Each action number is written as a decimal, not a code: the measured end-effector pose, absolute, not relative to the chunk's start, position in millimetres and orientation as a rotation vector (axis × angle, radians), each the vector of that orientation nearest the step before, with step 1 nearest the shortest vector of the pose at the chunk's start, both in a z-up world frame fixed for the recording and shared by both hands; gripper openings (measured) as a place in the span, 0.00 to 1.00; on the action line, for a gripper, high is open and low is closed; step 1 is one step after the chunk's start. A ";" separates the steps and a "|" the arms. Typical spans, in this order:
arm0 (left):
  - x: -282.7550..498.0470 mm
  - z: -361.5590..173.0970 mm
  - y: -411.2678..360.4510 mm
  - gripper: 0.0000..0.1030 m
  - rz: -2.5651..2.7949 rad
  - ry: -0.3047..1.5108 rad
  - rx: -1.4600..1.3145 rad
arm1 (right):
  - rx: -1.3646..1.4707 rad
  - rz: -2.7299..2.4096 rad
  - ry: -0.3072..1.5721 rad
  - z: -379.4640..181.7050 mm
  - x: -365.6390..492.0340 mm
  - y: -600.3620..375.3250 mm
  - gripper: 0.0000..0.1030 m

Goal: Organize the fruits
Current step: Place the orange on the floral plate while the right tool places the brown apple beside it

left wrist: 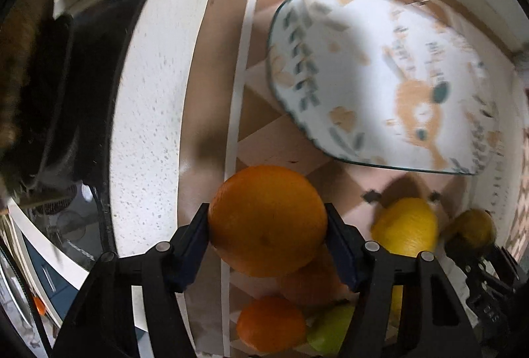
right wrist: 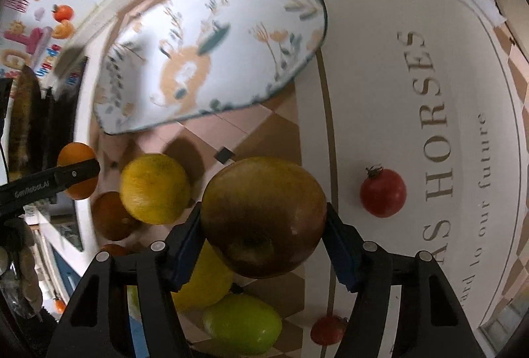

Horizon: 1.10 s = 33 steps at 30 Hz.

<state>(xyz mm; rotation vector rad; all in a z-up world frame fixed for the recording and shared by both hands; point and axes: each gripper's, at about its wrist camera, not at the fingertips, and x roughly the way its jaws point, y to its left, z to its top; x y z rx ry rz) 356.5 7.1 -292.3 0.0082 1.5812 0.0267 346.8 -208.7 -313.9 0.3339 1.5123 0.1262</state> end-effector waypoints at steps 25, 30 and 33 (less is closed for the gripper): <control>521.0 -320.5 -39.7 0.61 -0.019 1.704 -0.196 | 0.097 0.265 1.558 -347.0 522.2 -170.0 0.67; 524.0 -328.1 -43.4 0.62 -0.011 1.718 -0.173 | 0.090 0.258 1.573 -348.4 527.1 -169.9 0.68; 525.3 -331.5 -49.3 0.62 -0.009 1.726 -0.146 | 0.105 0.251 1.589 -349.6 529.6 -169.8 0.68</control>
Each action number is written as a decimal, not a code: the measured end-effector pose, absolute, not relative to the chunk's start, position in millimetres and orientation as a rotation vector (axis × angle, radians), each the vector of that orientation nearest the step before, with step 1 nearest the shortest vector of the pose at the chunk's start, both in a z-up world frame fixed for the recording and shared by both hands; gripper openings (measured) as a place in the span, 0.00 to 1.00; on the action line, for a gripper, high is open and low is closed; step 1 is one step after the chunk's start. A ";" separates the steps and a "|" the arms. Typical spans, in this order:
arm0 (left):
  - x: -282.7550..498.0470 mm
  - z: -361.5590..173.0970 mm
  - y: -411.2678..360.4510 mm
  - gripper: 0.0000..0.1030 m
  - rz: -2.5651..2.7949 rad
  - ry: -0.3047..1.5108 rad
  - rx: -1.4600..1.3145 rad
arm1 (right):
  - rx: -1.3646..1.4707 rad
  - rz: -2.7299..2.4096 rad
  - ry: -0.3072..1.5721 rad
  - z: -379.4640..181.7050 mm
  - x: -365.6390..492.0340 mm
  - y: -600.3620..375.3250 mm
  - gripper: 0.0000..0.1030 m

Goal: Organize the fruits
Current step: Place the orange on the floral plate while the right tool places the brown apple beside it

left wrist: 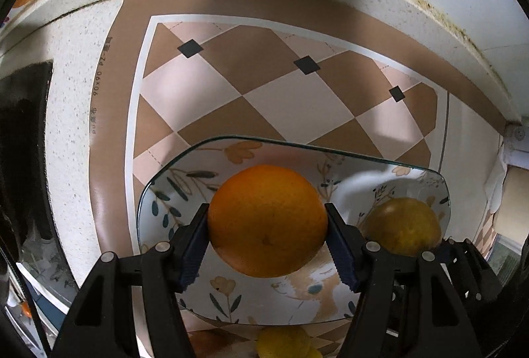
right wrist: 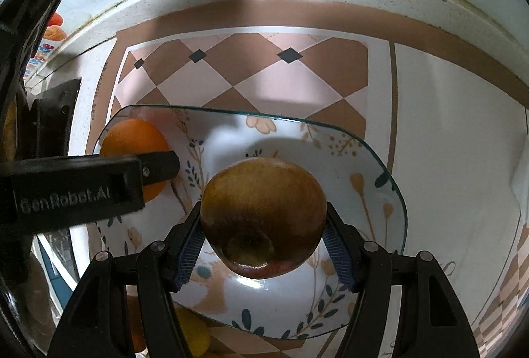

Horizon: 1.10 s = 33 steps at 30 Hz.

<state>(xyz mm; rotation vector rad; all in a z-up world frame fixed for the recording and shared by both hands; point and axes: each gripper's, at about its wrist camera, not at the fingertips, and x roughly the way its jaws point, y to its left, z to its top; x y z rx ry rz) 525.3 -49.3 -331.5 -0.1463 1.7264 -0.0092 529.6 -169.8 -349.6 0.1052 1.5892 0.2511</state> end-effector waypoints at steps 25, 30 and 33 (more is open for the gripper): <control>438.6 -244.6 -27.8 0.81 0.044 1.446 0.000 | 0.164 0.070 1.450 -266.3 445.3 -206.9 0.92; 416.2 -215.8 -26.5 0.81 0.044 1.365 0.034 | 0.149 0.055 1.400 -241.0 415.6 -200.9 0.92; 403.7 -205.2 -25.0 0.81 0.037 1.329 0.039 | 0.138 0.046 1.366 -224.3 400.4 -201.0 0.92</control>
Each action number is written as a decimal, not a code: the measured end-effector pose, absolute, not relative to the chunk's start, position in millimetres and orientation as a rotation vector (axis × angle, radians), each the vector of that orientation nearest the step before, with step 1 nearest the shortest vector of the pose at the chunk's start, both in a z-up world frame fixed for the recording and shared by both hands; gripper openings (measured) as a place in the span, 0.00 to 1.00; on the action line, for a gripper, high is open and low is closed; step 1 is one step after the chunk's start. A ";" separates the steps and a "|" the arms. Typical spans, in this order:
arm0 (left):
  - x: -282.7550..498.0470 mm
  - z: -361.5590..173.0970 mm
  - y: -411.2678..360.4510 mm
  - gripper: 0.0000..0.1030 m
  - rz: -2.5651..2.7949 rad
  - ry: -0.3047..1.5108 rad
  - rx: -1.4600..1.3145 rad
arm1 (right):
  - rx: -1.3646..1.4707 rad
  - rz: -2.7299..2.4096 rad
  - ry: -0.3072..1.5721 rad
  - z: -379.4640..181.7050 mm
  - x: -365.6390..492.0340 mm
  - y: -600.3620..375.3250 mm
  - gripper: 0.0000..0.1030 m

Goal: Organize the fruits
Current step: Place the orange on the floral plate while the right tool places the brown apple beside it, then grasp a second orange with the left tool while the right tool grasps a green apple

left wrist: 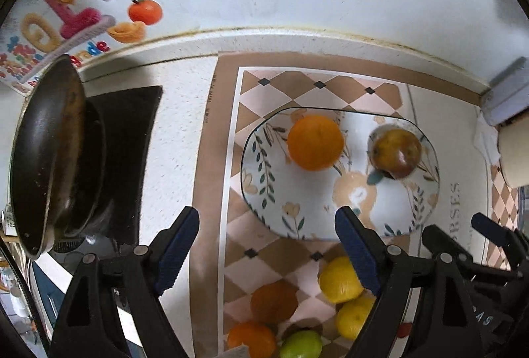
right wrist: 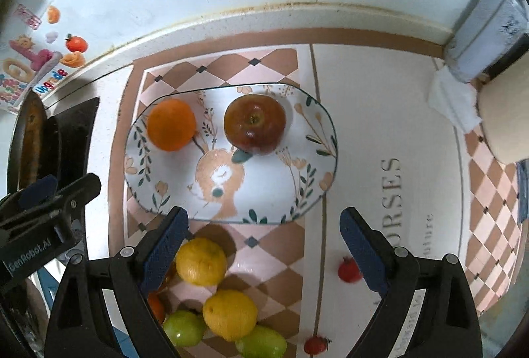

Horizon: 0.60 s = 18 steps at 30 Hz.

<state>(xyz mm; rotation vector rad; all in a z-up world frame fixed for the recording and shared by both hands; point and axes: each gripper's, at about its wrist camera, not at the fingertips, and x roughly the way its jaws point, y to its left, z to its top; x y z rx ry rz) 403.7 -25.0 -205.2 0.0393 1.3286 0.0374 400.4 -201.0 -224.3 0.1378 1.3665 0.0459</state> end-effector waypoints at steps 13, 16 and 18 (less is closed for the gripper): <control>322.8 -147.9 -28.5 0.81 0.010 1.164 0.054 | 0.116 0.045 1.214 -149.5 323.9 -196.3 0.92; 306.7 -135.4 -29.7 0.81 -0.004 1.139 0.050 | 0.117 0.050 1.185 -132.9 307.3 -195.5 0.92; 296.1 -127.2 -30.4 0.81 -0.009 1.121 0.051 | 0.124 0.052 1.169 -124.3 298.4 -195.3 0.92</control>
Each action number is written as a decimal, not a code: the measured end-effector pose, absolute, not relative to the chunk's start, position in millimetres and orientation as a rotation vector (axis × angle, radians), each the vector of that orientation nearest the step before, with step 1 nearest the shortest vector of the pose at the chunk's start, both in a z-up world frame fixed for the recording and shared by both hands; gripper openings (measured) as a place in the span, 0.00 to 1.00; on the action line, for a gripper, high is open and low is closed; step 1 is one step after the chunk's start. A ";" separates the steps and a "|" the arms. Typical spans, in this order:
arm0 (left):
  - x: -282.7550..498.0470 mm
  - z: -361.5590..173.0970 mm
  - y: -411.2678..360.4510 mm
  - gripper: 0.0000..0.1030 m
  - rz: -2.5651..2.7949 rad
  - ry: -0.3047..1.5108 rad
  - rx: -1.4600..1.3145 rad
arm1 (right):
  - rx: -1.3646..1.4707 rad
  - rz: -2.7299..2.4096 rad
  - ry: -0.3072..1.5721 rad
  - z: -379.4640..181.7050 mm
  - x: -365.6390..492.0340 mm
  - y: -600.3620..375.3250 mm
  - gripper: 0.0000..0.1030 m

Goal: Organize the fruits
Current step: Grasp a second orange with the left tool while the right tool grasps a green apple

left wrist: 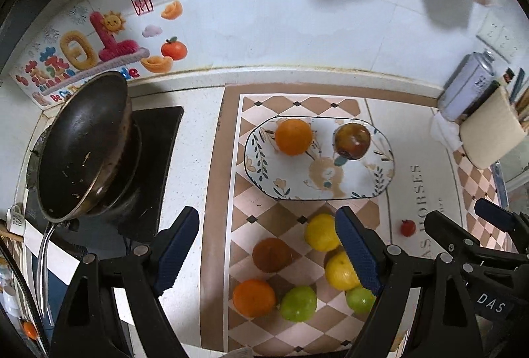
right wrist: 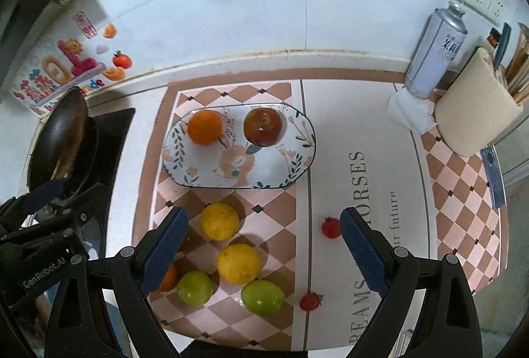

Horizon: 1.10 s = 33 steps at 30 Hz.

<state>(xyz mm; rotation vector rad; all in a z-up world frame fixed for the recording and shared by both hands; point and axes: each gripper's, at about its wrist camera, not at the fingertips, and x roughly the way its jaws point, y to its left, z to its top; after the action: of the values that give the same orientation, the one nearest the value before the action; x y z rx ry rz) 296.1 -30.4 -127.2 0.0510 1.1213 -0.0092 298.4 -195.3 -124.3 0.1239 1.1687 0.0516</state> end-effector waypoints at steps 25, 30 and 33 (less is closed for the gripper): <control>263.7 -297.5 28.3 0.89 0.043 1.584 -0.123 | 0.424 0.092 1.586 -311.3 240.5 -219.1 0.78; 269.1 -314.9 25.5 0.82 0.032 1.612 -0.161 | 0.436 0.091 1.607 -321.8 242.5 -219.4 0.73; 270.1 -321.5 19.8 0.66 0.011 1.624 -0.152 | 0.438 0.091 1.620 -327.2 243.3 -217.3 0.72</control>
<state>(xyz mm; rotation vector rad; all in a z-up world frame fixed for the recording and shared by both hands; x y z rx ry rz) 270.1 19.8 -321.5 -0.1523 1.6243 0.0112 243.3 -217.3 -327.2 0.4380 1.6195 0.0909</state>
